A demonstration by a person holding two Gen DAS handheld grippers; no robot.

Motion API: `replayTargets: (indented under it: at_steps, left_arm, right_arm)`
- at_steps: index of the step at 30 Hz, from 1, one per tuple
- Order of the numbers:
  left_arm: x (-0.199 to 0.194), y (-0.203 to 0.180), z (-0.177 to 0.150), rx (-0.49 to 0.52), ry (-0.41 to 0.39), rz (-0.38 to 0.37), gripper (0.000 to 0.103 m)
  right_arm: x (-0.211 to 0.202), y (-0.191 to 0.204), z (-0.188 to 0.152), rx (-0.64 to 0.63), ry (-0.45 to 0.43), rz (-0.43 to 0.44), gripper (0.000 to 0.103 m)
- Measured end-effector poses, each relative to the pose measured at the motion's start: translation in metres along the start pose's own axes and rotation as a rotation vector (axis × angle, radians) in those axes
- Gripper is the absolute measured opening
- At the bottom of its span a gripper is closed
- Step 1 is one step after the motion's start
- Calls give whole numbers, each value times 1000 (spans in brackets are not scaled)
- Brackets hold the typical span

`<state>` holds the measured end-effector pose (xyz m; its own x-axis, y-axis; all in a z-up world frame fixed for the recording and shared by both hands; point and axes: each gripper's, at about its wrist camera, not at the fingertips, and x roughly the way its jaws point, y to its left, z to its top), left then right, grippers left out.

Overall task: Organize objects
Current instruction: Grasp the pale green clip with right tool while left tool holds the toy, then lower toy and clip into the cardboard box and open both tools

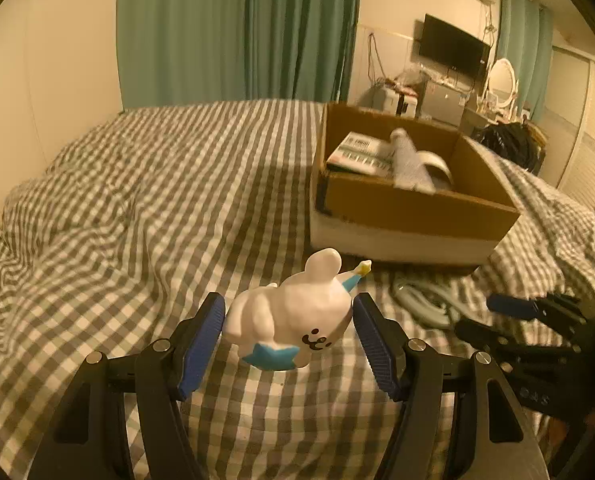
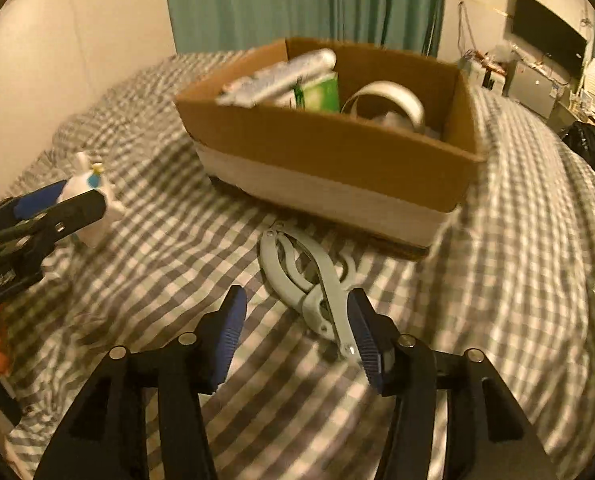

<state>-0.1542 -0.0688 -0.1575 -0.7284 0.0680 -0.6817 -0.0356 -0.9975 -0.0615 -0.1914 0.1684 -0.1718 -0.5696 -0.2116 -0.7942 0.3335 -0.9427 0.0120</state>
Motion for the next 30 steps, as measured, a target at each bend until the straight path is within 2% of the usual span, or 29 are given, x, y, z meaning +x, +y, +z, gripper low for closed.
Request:
replayTargets:
  at_steps: [5, 7, 9, 10, 14, 21, 23, 26, 30]
  left_arm:
    - [14, 7, -9, 0, 37, -2, 68]
    - [17, 9, -10, -3, 45, -2, 68]
    - [16, 9, -11, -5, 47, -3, 68]
    - [15, 8, -11, -4, 45, -3, 68]
    - [8, 3, -9, 3, 36, -6, 68]
    - [-15, -8, -5, 19, 2, -18, 68]
    - [-21, -12, -2, 16, -4, -28, 68]
    - [-33, -18, 4, 6, -21, -58, 68]
    - [-43, -27, 12, 19, -44, -76, 68]
  right_arm:
    - [42, -5, 11, 11, 57, -1, 58]
    - [54, -7, 14, 20, 68, -6, 63]
    - [57, -6, 13, 11, 65, -10, 62]
    - [54, -4, 12, -5, 62, -18, 55]
    - [47, 2, 4, -49, 65, -76, 49]
    - [-3, -13, -6, 43, -18, -30, 41]
    - [-21, -12, -6, 36, -45, -32, 13]
    - [-46, -6, 1, 25, -78, -4, 13]
    - [-70, -3, 11, 4, -132, -17, 12]
